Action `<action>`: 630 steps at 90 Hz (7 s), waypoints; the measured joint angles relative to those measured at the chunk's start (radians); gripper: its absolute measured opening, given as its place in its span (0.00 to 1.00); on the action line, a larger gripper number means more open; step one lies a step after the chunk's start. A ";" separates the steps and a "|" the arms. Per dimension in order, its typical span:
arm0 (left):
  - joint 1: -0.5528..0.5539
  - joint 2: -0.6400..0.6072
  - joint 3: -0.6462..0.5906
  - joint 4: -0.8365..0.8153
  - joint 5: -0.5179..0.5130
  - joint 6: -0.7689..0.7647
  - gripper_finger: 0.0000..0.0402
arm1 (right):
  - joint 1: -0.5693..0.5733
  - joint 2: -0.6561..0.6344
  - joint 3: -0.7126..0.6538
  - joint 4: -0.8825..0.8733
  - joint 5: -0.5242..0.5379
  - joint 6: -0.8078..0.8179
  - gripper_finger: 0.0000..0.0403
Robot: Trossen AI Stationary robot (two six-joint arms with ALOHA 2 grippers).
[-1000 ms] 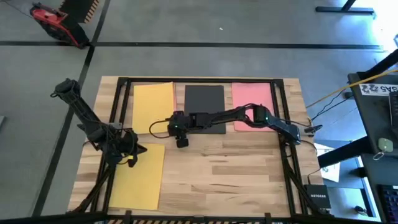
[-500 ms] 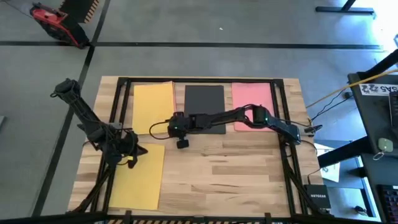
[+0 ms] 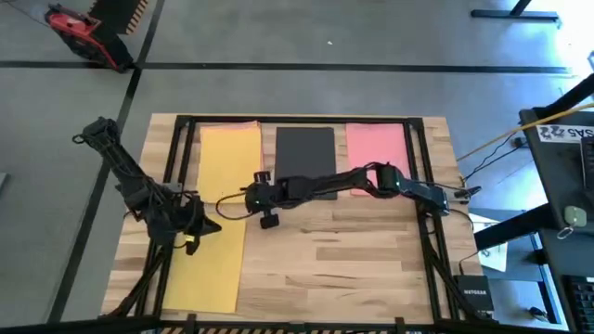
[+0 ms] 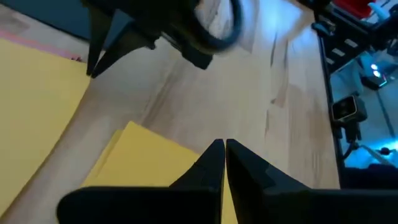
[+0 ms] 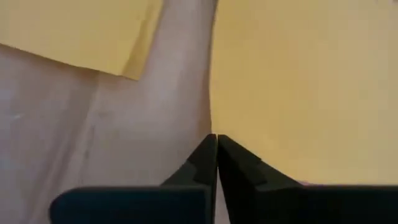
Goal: Organize paper
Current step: Stack the yellow paper on top of the stacked yellow papers
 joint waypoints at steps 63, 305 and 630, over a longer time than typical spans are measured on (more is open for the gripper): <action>0.000 0.000 0.000 -0.068 0.000 -0.018 0.00 | -0.010 -0.001 -0.141 0.210 0.011 -0.053 0.39; 0.345 0.202 0.104 -0.179 0.209 0.043 0.00 | 0.253 0.066 0.262 0.077 -0.671 0.205 0.08; 0.231 0.530 0.171 -0.431 0.092 -0.411 0.00 | 0.233 0.107 0.094 0.107 -0.540 0.480 0.00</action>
